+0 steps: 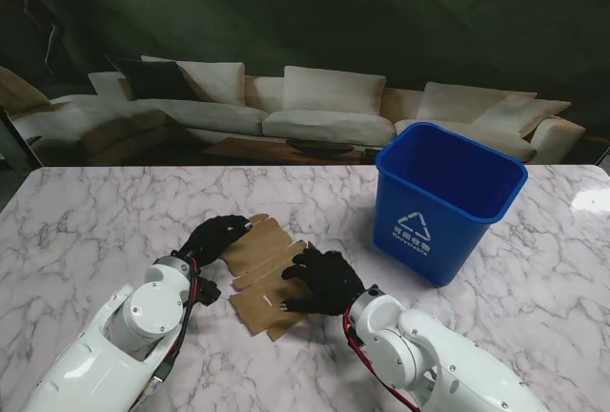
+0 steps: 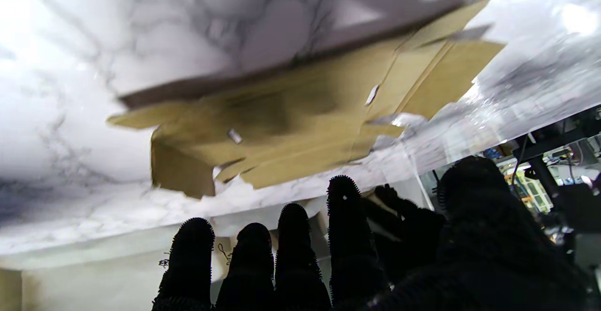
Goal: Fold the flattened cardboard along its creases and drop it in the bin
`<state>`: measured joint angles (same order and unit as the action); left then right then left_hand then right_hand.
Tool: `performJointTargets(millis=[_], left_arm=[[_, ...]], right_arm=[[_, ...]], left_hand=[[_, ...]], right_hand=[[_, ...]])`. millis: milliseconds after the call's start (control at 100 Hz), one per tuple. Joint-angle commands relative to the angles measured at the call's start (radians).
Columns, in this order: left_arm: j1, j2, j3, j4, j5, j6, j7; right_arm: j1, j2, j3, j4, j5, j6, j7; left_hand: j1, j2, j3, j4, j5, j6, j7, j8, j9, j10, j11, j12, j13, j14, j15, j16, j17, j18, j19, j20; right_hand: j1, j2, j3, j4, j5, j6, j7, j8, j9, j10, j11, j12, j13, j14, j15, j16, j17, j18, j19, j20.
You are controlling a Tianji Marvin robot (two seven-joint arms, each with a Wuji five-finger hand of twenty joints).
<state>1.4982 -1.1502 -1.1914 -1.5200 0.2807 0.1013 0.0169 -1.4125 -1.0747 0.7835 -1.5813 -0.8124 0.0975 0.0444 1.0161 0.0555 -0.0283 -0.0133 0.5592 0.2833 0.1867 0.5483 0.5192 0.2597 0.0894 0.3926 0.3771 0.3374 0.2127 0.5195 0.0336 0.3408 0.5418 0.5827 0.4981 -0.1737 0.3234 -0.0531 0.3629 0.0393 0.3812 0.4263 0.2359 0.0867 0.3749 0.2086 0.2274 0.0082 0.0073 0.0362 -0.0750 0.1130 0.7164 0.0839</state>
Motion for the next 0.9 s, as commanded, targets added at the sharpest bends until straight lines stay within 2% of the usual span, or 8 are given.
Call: performJointTargets(millis=[0, 180, 270, 500, 760, 890], left_arm=[[0.001, -0.002, -0.001, -0.004, 0.001, 0.005, -0.009], [0.004, -0.003, -0.004, -0.006, 0.003, 0.011, -0.005], [0.006, -0.003, -0.008, -0.008, 0.004, 0.011, -0.002], [0.007, -0.003, -0.012, -0.008, 0.016, 0.018, 0.001], [-0.031, 0.001, -0.030, 0.035, 0.049, 0.080, -0.014], [-0.075, 0.003, -0.023, 0.085, 0.058, 0.098, -0.026]], right_arm=[[-0.011, -0.004, -0.019, 0.016, 0.005, -0.010, 0.001], [0.017, -0.003, -0.064, 0.045, 0.028, -0.006, 0.022], [0.025, -0.004, -0.080, 0.053, 0.057, 0.033, 0.046], [0.044, -0.009, -0.114, 0.097, 0.094, 0.086, 0.055], [0.048, -0.012, -0.120, 0.107, 0.105, 0.098, 0.055], [0.047, -0.011, -0.121, 0.106, 0.110, 0.095, 0.060]], left_hand=[[-0.017, 0.051, -0.007, 0.001, 0.011, -0.004, 0.000, 0.005, -0.019, -0.003, -0.004, -0.001, 0.001, -0.005, 0.005, 0.009, -0.009, 0.011, -0.027, 0.017], [-0.018, 0.051, -0.007, 0.001, 0.011, -0.004, 0.000, 0.005, -0.020, -0.003, -0.005, -0.001, 0.001, -0.005, 0.004, 0.009, -0.009, 0.010, -0.028, 0.017], [-0.019, 0.050, -0.008, 0.001, 0.012, -0.002, 0.000, 0.005, -0.019, -0.004, -0.004, -0.001, 0.001, -0.006, 0.005, 0.009, -0.009, 0.011, -0.028, 0.017], [-0.018, 0.050, -0.007, 0.001, 0.011, -0.004, 0.001, 0.005, -0.021, -0.003, -0.005, -0.001, 0.002, -0.006, 0.005, 0.009, -0.006, 0.011, -0.026, 0.019], [-0.019, 0.050, -0.008, 0.001, 0.008, -0.004, -0.001, 0.004, -0.045, 0.003, -0.017, -0.012, -0.010, -0.011, -0.006, 0.002, -0.007, 0.005, -0.027, 0.017], [-0.027, 0.047, -0.008, -0.001, 0.005, -0.008, -0.005, 0.001, -0.093, 0.003, -0.047, -0.081, -0.037, -0.024, -0.048, -0.044, -0.004, -0.009, -0.064, -0.012]], right_hand=[[-0.032, 0.040, -0.016, 0.012, 0.016, 0.017, -0.009, -0.018, 0.012, -0.020, -0.021, -0.004, 0.011, -0.023, -0.025, -0.013, -0.013, -0.038, -0.024, -0.018], [-0.020, 0.040, -0.017, 0.012, 0.029, 0.017, 0.003, -0.021, 0.066, -0.011, -0.002, 0.005, 0.049, -0.017, -0.018, -0.008, -0.005, -0.032, -0.024, -0.023], [-0.012, 0.040, -0.018, 0.013, 0.037, 0.022, 0.014, -0.019, 0.087, 0.010, 0.007, 0.011, 0.069, -0.004, -0.018, -0.005, -0.001, -0.025, -0.025, -0.026], [-0.003, 0.044, -0.026, 0.014, 0.044, 0.023, 0.023, -0.019, 0.093, 0.016, 0.014, 0.018, 0.073, 0.002, -0.021, -0.002, 0.007, -0.018, -0.024, -0.030], [0.005, 0.047, -0.033, 0.015, 0.048, 0.022, 0.032, -0.015, 0.092, 0.016, 0.021, 0.024, 0.071, 0.001, -0.022, -0.001, 0.008, -0.017, -0.024, -0.033], [0.008, 0.048, -0.036, 0.016, 0.047, 0.021, 0.034, -0.015, 0.091, 0.018, 0.022, 0.025, 0.070, 0.001, -0.022, -0.001, 0.008, -0.017, -0.024, -0.034]])
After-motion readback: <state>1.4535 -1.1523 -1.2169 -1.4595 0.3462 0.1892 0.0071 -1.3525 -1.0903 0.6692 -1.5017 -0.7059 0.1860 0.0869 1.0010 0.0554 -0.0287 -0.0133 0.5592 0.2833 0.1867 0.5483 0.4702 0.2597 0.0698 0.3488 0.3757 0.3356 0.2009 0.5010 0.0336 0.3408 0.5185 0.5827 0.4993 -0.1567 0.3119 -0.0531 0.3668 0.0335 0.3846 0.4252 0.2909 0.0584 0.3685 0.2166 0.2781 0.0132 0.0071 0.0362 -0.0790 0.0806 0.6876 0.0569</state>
